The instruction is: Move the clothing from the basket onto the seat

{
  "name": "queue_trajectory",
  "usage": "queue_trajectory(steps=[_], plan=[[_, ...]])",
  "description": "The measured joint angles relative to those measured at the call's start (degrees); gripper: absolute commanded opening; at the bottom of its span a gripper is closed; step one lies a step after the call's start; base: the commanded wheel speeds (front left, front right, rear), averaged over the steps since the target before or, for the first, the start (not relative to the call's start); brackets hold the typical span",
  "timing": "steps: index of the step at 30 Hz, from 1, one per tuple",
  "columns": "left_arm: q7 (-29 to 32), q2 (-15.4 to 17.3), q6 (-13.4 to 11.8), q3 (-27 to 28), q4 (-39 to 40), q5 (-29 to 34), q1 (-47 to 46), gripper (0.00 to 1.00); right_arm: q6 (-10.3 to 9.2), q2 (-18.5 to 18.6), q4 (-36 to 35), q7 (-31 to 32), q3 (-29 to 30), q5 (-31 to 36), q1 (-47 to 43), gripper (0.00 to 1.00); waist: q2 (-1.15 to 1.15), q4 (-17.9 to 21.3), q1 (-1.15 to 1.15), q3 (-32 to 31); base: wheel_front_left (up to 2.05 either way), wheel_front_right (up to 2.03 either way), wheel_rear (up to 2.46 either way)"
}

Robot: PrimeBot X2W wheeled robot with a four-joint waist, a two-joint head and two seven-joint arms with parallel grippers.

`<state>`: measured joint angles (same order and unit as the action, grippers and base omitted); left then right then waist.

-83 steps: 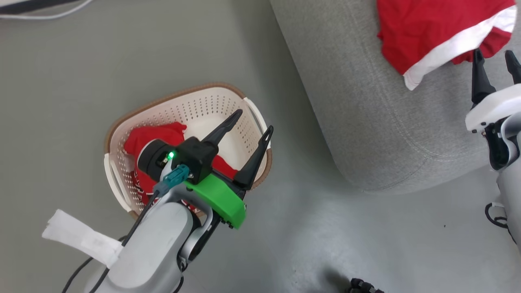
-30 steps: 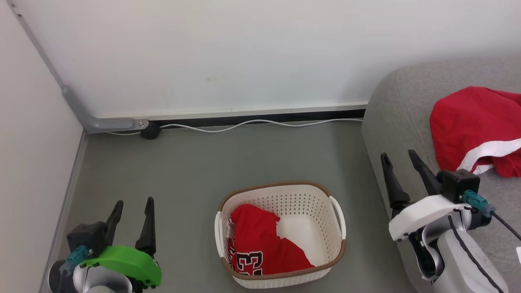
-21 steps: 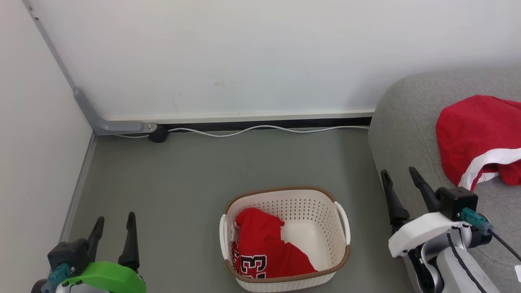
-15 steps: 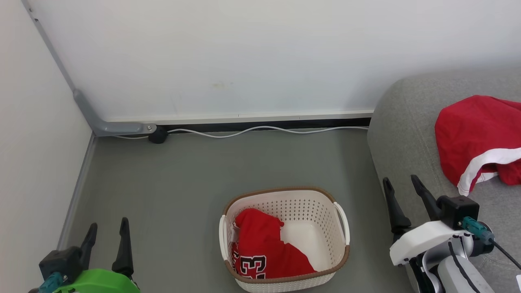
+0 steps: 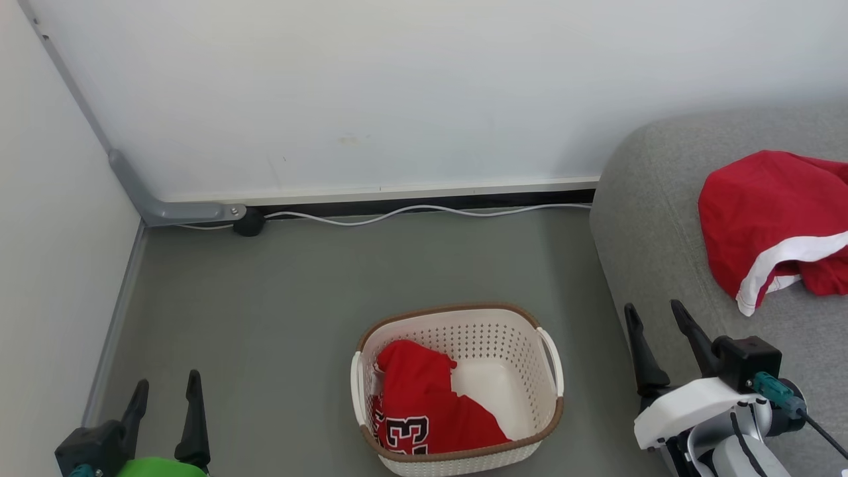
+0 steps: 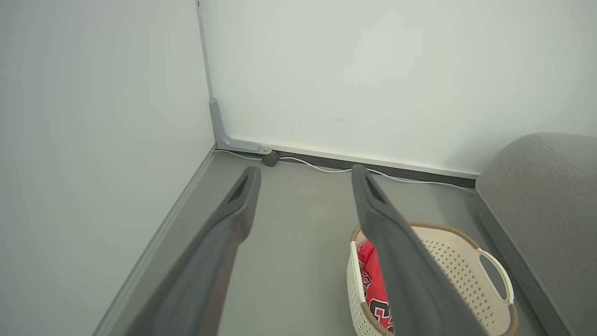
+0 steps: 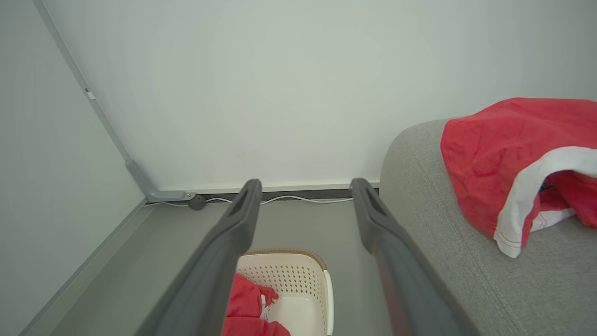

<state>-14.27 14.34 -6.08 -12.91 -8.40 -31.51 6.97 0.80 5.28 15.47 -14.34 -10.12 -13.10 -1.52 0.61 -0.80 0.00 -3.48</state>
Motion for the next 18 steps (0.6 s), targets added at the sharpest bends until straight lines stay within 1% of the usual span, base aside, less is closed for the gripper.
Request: queue_trajectory(steps=[3,14,18], plan=[[0.0,-0.2,0.0,0.2,0.4,0.1,0.4,1.0,-0.36,-0.1,-0.4,0.0,-0.1,0.0,-0.4,1.0,0.0,0.2,0.0,0.1,0.0,0.0,0.0],[0.0,-0.7,0.0,1.1,1.5,1.0,1.3,1.0,-0.43,-0.1,-2.1,0.0,-0.2,0.0,-1.2,1.0,0.0,0.5,0.0,0.7,0.0,0.0,0.0],[0.0,-1.0,0.1,1.2,1.6,1.2,1.4,1.0,-0.82,-0.1,-2.5,0.0,-0.2,0.0,-1.3,1.0,0.0,0.6,0.0,0.9,0.0,0.0,0.0]])
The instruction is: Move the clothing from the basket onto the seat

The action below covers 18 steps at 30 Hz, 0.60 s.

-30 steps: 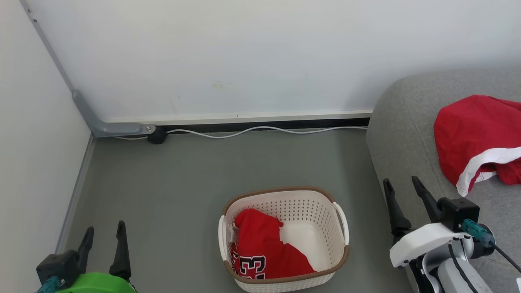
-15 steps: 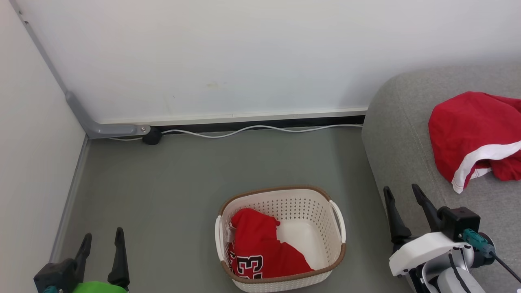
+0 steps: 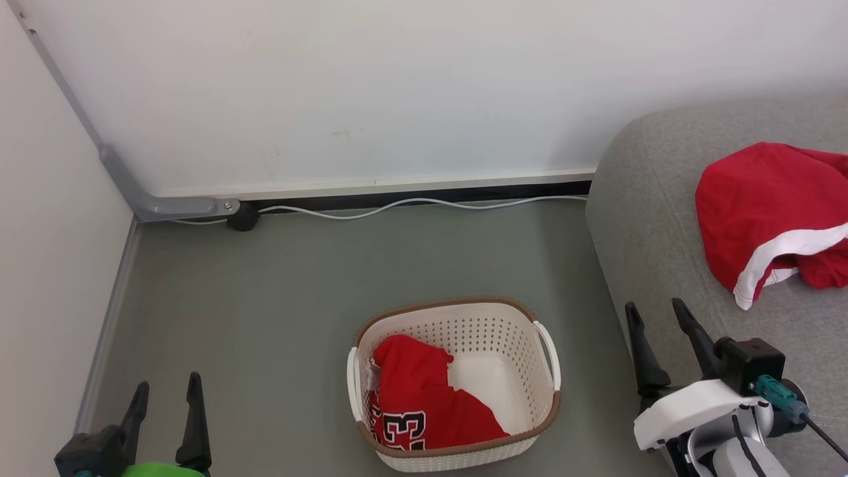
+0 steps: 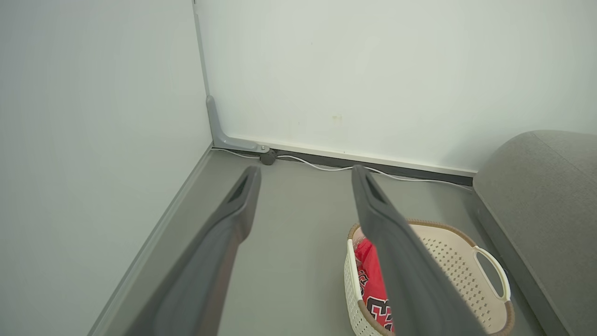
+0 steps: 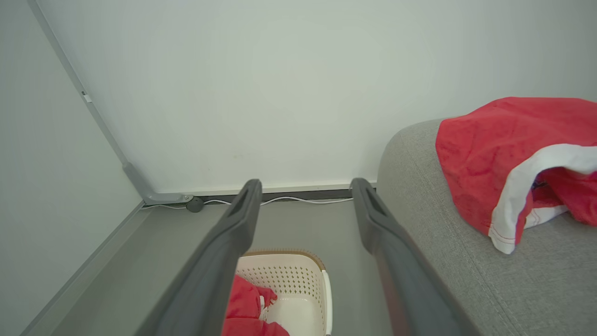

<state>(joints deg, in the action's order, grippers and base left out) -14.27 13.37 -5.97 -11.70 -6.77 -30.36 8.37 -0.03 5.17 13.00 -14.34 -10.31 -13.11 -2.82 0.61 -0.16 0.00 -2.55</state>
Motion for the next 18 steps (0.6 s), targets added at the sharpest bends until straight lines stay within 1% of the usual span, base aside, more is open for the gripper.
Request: queue_trajectory(steps=[9,18], plan=[[0.0,-0.3,0.5,0.5,0.8,0.4,0.4,1.0,-0.09,0.0,-1.3,0.0,0.0,0.0,-0.1,1.0,0.0,0.3,0.0,1.0,0.0,0.0,0.0],[0.0,-0.2,0.6,0.3,1.7,0.9,0.4,1.0,-0.15,0.1,-3.3,0.0,0.3,0.0,0.2,1.0,0.0,0.6,0.0,4.4,0.0,0.0,0.0]])
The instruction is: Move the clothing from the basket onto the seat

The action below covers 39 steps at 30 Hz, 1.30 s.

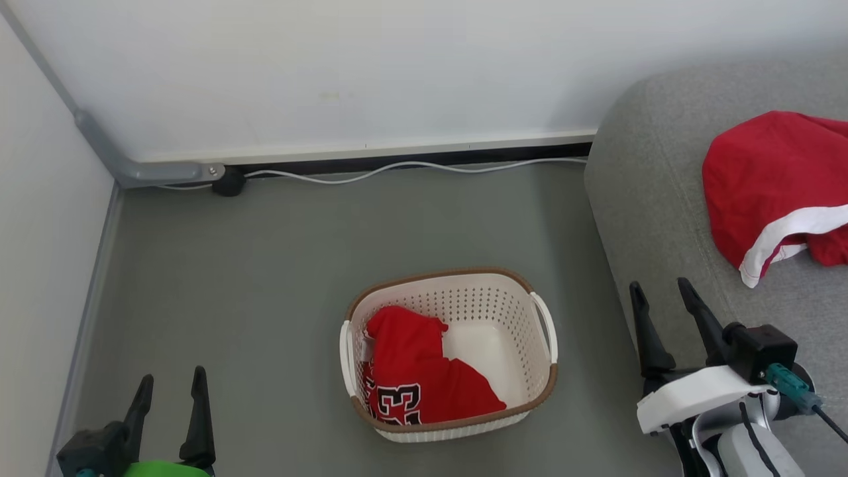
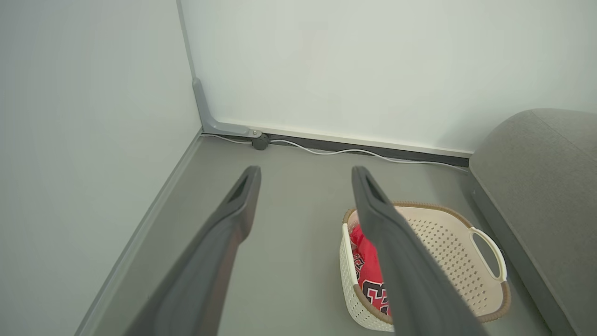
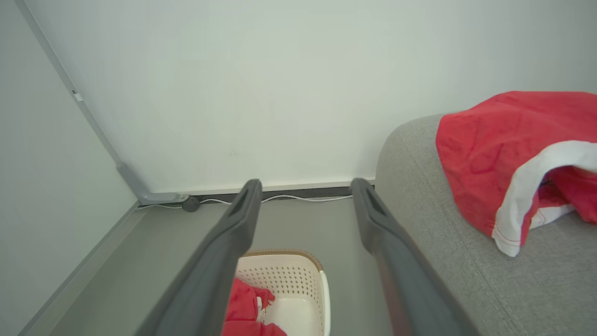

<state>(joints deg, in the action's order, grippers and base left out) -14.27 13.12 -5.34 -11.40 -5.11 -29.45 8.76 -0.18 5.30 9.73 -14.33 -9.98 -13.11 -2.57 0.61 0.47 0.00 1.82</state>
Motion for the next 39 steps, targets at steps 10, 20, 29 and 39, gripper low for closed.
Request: queue_trajectory(steps=[10,20,29,39], plan=[[0.7,0.0,1.5,-3.6,-0.5,3.0,-7.4,1.0,-0.53,0.8,-2.4,0.0,2.9,-0.5,5.7,1.0,0.0,0.6,0.0,7.7,0.0,0.0,0.0],[3.9,-2.1,2.9,-9.1,-3.5,6.5,-16.9,1.0,-0.93,1.3,-5.3,0.0,3.5,-0.3,13.3,1.0,0.0,1.6,0.0,14.7,0.0,0.0,0.0],[6.8,-4.2,3.8,-12.7,-9.3,9.5,-25.2,1.0,-0.33,1.3,-7.7,-0.1,2.5,-0.2,21.9,1.0,0.0,3.6,0.01,21.9,0.0,0.0,0.0],[10.0,-4.6,3.9,-14.0,-17.0,12.6,-32.9,1.0,0.68,0.3,-9.4,-0.3,1.1,-0.1,28.2,1.0,0.0,6.8,0.01,29.9,0.0,0.0,0.0]])
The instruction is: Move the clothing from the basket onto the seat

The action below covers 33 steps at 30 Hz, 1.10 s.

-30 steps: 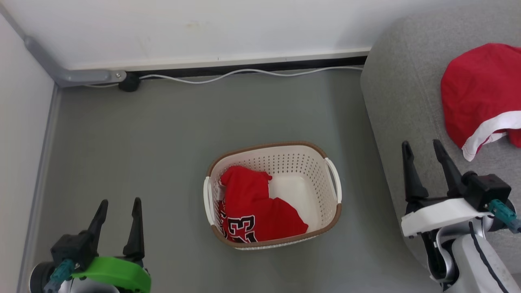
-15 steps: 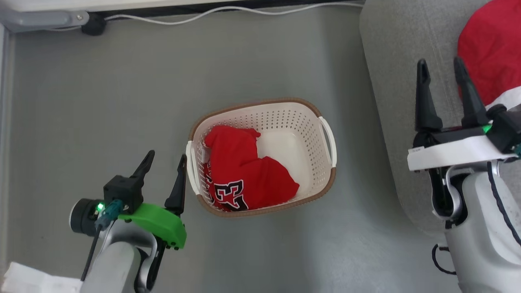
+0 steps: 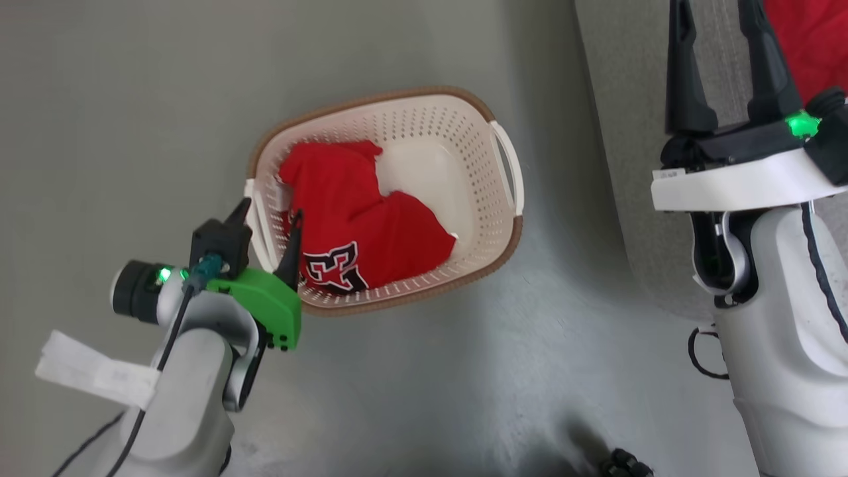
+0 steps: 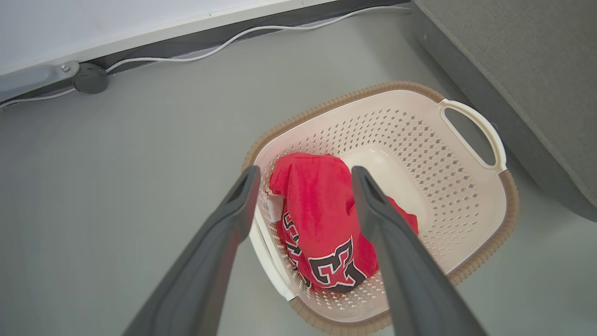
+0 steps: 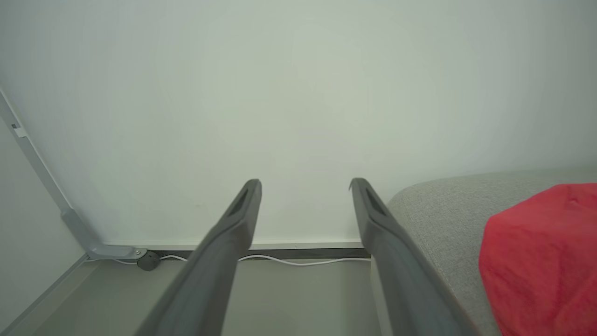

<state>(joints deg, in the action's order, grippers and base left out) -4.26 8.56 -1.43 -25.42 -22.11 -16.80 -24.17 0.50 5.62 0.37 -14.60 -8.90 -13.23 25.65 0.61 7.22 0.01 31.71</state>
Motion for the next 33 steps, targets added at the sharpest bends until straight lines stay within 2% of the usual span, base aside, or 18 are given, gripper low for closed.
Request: queue_trajectory(steps=[20,28,33], plan=[[0.9,0.5,0.4,-0.8,-7.9,4.4,-14.3,1.0,-0.08,-1.2,-3.3,0.0,2.2,-0.9,10.5,1.0,0.0,5.8,0.0,15.7,0.0,0.0,0.0],[1.0,1.2,0.3,-2.0,-12.5,6.9,-16.7,1.0,-0.04,-1.7,-3.1,0.0,2.3,-0.9,11.7,1.0,0.0,7.2,0.0,18.5,0.0,0.0,0.0],[1.6,1.9,-1.0,-2.1,-15.2,8.0,-18.2,1.0,0.0,-1.9,-3.1,0.0,2.3,-0.9,11.9,1.0,0.0,7.7,0.0,19.0,0.0,0.0,0.0]])
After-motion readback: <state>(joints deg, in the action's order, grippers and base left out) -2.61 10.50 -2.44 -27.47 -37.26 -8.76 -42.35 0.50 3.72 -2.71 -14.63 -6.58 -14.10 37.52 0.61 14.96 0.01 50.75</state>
